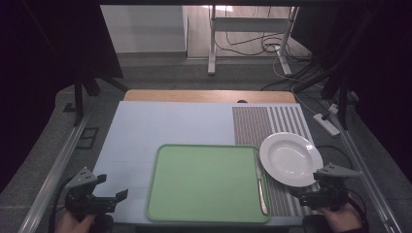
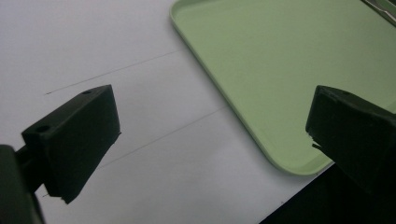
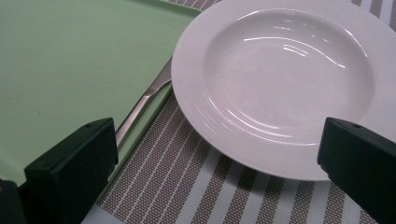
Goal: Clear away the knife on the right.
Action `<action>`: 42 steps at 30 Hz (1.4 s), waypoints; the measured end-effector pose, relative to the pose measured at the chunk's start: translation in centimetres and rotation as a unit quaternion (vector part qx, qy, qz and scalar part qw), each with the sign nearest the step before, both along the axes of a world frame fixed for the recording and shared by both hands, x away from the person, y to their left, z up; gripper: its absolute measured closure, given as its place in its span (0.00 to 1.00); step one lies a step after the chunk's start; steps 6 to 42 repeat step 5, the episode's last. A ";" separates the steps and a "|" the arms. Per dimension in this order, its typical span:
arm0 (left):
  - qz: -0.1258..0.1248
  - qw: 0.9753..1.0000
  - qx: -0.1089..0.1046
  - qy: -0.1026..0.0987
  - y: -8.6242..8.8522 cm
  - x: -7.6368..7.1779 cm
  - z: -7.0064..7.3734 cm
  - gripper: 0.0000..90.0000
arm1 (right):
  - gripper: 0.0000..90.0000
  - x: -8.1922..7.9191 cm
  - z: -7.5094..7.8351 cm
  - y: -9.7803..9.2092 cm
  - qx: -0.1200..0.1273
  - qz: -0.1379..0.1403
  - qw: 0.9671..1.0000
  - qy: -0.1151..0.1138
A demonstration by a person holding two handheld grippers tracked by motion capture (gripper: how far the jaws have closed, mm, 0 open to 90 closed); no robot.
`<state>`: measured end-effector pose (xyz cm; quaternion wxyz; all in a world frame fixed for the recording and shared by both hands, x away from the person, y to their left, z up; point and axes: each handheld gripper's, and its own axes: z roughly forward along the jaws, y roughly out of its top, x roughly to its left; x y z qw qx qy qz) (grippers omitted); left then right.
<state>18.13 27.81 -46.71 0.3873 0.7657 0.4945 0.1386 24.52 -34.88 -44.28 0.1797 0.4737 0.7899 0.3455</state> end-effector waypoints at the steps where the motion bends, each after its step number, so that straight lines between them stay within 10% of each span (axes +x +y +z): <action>1: 0.000 1.000 0.000 0.000 0.0 0.0 0.0 0.03 | 0.00 0.0 0.0 -0.1 0.000 -0.001 1.000 0.000; 42: -0.001 1.000 0.000 0.000 0.0 0.1 0.1 0.03 | 0.00 -0.1 0.0 -0.2 0.001 -0.005 1.000 0.001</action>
